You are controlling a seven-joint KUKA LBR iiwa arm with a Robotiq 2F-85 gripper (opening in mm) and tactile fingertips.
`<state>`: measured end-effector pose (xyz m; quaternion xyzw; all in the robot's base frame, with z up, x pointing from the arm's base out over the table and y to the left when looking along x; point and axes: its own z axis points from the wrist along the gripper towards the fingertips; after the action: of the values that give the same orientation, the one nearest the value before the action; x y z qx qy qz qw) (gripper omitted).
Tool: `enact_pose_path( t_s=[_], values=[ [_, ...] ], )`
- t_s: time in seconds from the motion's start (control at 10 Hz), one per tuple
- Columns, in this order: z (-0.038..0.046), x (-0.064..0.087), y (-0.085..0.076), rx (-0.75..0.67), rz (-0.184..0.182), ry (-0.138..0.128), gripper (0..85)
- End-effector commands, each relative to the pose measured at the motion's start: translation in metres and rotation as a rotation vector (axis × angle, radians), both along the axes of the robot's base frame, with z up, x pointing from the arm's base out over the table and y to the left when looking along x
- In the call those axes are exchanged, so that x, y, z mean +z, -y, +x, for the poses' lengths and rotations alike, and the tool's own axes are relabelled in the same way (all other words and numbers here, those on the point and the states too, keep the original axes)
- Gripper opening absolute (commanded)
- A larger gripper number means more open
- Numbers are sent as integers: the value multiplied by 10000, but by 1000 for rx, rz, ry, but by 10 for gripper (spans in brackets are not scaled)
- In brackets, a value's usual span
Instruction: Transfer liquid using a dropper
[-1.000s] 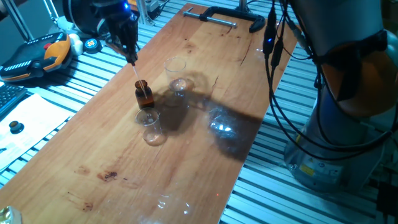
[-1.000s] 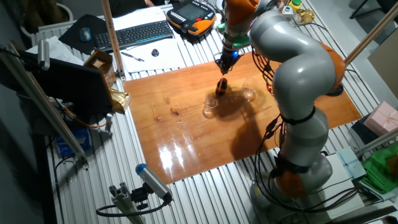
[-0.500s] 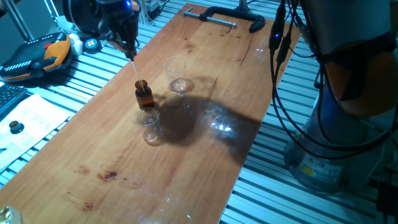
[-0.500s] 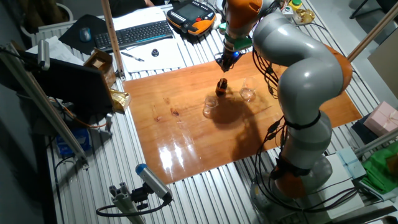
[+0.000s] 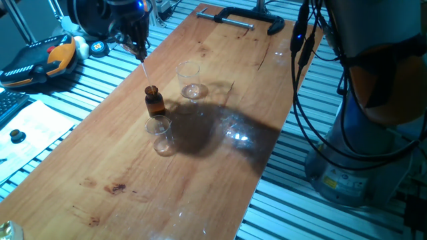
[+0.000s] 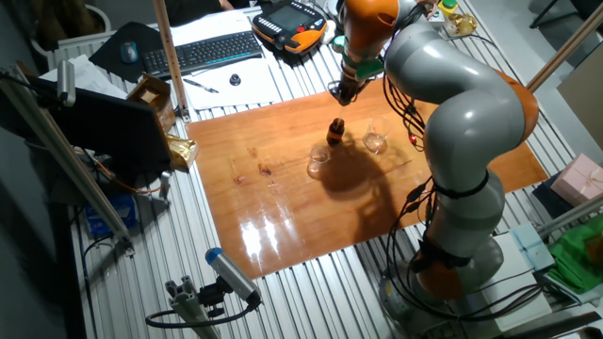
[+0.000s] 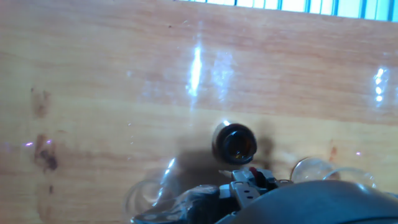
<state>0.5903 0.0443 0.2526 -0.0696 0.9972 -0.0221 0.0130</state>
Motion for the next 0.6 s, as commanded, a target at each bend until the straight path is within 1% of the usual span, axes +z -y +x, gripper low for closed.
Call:
enact_pose_path(
  t_s=[0.0,0.3,0.5],
  values=[
    [15,-19,16,2,-4,10,7],
    [21,-9,59,-5,0,39,7],
    [23,-8,62,-16,-1,67,7]
  ],
)
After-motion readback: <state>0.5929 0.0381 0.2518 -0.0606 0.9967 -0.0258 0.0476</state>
